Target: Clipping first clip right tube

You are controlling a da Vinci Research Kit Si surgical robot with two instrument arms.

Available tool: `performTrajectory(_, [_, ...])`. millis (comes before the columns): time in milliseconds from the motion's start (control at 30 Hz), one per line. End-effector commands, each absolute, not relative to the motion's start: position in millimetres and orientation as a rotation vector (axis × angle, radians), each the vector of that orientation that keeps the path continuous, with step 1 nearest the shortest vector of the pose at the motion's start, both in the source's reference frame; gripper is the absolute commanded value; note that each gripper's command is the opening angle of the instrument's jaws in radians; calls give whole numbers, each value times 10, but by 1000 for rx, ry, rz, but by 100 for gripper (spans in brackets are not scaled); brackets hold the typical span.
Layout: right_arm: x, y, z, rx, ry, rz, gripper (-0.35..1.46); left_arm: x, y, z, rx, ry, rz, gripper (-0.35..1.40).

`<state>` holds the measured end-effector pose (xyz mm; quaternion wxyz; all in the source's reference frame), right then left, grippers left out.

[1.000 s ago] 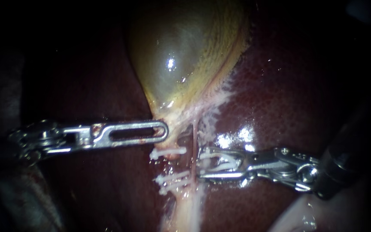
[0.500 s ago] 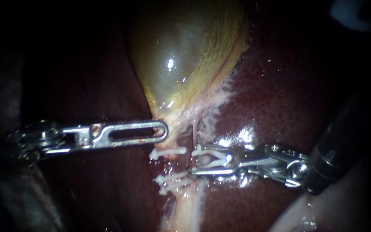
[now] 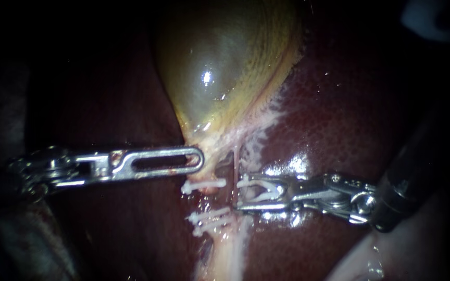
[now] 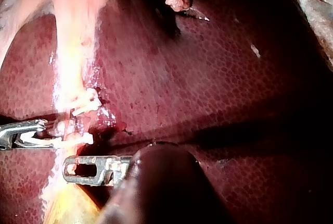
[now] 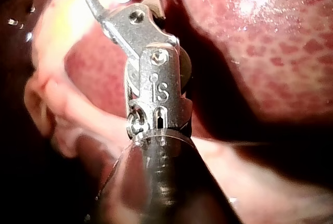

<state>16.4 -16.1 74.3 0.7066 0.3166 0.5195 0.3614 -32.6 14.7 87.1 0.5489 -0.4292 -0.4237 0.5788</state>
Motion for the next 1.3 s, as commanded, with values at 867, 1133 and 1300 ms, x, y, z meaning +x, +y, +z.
performTrajectory(867, [179,-171,755,705,1058,796,49,-326,147,871,-1017,-1003,1371,-35])
performTrajectory(1133, [191,-176,753,731,1055,807,45,-326,147,871,-1017,-1003,1371,-35])
performTrajectory(1300, [194,-178,750,736,1054,810,41,-327,147,871,-1017,-1003,1371,-35])
